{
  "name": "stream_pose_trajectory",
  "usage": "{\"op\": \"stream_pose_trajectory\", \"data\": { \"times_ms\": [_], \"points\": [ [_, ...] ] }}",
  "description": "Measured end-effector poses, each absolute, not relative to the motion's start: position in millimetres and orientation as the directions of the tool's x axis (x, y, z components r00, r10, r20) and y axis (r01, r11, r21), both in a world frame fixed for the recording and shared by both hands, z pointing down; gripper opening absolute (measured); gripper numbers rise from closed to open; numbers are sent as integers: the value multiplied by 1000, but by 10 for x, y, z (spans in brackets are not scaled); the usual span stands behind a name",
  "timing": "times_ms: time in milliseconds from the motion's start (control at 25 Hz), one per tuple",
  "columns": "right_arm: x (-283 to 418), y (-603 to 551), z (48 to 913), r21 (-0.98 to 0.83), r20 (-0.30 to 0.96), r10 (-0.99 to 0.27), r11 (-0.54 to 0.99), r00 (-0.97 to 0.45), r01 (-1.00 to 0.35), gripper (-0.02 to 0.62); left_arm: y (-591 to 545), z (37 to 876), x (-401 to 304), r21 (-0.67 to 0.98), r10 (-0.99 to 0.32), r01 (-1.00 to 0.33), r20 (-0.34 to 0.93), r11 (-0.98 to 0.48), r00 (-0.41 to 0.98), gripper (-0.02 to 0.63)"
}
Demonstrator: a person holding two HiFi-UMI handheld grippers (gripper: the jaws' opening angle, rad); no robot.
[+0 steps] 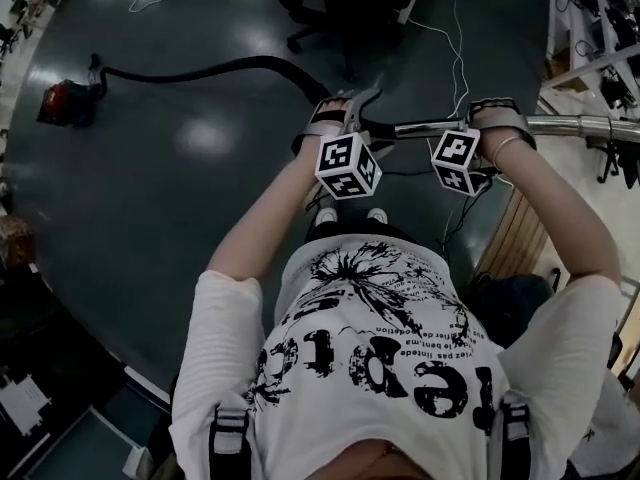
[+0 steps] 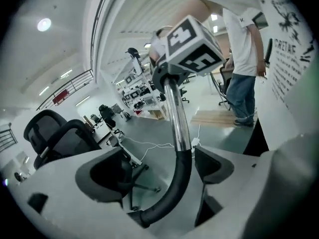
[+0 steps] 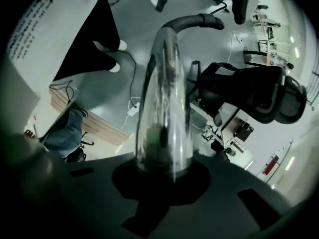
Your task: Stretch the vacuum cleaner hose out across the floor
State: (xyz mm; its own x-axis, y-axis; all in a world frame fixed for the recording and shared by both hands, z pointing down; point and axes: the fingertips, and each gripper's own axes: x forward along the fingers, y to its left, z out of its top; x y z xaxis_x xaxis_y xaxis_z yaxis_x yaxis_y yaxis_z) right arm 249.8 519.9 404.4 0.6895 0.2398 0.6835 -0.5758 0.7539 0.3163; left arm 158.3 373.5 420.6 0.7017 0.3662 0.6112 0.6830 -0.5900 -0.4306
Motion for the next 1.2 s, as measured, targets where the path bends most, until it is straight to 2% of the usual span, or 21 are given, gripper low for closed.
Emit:
{"op": "stream_pose_trajectory", "data": {
  "times_ms": [120,240,360,440,520,560,600,640,680,760,840,960,1080,1200],
  "points": [
    [2623,5366,3870,387,610,193,774,769,-501,40,3956,4296,1836,-388,400,736,652,-554,644,448],
    [2687,5350,3643,493,525,69,788,848,-369,41,4317,4454,1922,-329,446,843,735,-426,512,448],
    [2727,5234,3340,603,352,-134,789,926,-115,45,4745,4466,1910,-196,535,930,772,-312,343,446],
    [2752,5209,3175,623,242,-265,780,933,60,48,5020,4391,1922,-63,623,956,746,-285,235,446],
    [2747,5267,3089,618,185,-351,768,918,169,52,5234,4299,1986,48,701,958,692,-283,173,445],
    [2735,5316,3066,611,166,-380,764,910,208,54,5317,4265,2021,82,728,956,668,-281,157,403],
    [2717,5369,3050,601,148,-407,761,901,244,55,5401,4247,2032,102,748,958,649,-269,142,297],
    [2694,5420,3040,589,131,-434,757,891,282,60,5493,4246,2013,109,762,963,636,-246,123,247],
    [2663,5465,3037,576,117,-466,751,877,322,64,5589,4261,1975,110,771,970,629,-217,101,160],
    [2564,5539,3063,552,111,-541,731,833,401,75,5768,4323,1877,137,783,978,621,-159,40,150],
    [2432,5617,3133,536,127,-597,714,792,451,87,5921,4404,1735,197,792,976,608,-88,-51,150],
    [2324,5778,3268,540,160,-609,713,777,447,89,6107,4523,1565,262,786,964,603,-36,-134,147],
    [2310,5949,3340,565,175,-611,704,772,430,91,6266,4582,1539,275,777,958,619,-82,-111,144],
    [2342,6058,3314,615,160,-597,683,786,394,119,6375,4620,1634,216,748,959,664,-183,-6,141]
  ]
}}
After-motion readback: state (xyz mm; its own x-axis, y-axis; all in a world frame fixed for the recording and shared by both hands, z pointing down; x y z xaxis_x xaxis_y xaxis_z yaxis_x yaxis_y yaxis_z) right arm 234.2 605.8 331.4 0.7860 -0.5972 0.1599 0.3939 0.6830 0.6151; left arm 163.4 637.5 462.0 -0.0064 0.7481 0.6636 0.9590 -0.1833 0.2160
